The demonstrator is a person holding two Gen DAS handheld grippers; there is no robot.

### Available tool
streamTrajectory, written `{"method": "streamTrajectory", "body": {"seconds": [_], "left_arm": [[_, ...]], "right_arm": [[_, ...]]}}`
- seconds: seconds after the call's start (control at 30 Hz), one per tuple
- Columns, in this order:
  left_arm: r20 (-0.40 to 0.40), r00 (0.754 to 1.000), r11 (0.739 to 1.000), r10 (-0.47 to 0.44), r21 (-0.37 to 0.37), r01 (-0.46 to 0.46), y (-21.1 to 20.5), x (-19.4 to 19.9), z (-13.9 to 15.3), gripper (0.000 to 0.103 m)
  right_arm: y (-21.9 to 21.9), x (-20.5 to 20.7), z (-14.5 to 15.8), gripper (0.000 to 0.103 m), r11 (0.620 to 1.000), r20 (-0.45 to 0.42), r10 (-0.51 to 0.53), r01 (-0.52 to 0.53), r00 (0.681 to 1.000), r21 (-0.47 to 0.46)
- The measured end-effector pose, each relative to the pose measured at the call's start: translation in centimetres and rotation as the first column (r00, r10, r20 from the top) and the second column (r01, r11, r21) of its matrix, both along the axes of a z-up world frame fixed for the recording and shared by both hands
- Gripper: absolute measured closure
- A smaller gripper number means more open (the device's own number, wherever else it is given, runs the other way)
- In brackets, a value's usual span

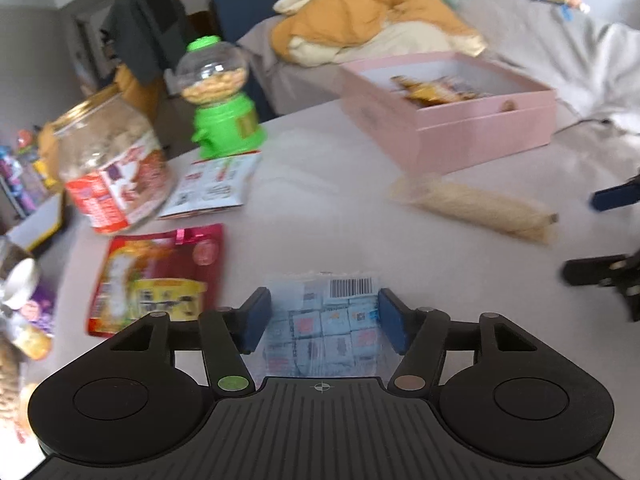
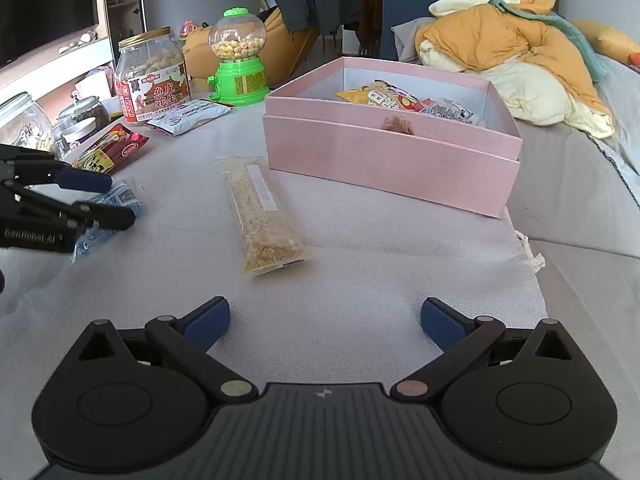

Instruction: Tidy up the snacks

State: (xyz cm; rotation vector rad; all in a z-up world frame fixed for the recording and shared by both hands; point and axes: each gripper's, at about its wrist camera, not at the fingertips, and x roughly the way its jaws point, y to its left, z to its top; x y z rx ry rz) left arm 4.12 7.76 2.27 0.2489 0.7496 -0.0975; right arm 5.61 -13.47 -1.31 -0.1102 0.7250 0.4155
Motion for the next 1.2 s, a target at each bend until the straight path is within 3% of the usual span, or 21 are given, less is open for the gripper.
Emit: {"method": "streamTrajectory", "body": {"seconds": [0.3,0.57,0.77,0.97,1.13,1.2], "left_arm": [[-0.069,0.995,0.990,0.071,-0.118,-0.079,2.0,1.6,-0.3,0.028],[-0.105,0.991,0.979,0.080,-0.182,-0.098,1.4,1.2,0.0,0.033],[-0.031,1.000,0.949,0.006,-0.316,-0.016,-1.6,-1.6,-0.4,0.037],[0.057,0.998,0.953,0.019,-0.303,-0.001,-3.0,-3.3,-1.7,0.036],[0.061,0.998,0.941,0.034,-0.338,-0.011,-2.4,-3.3,-1.7,0.036],[0.066,0.997,0.948,0.031,-0.318,-0.009,-2.7,-3.3,-1.7,0.036]], "right_arm": [[0.1,0.1,0.0,0.000,1.000,-0.007,0.010,-0.010,1.000,0.003],[-0.2,0.3,0.0,0.000,1.000,-0.011,0.028,-0.028,1.000,0.001],[-0.6,0.3,0.1,0.000,0.999,-0.015,0.033,-0.032,0.999,0.025],[-0.7,0.3,0.1,0.003,0.999,-0.014,0.027,-0.027,1.000,0.023],[-1.2,0.4,1.4,0.020,0.999,-0.045,0.049,-0.050,0.998,-0.001],[-1.3,0.8,2.5,0.021,0.998,-0.057,0.058,-0.057,0.997,0.018]]}}
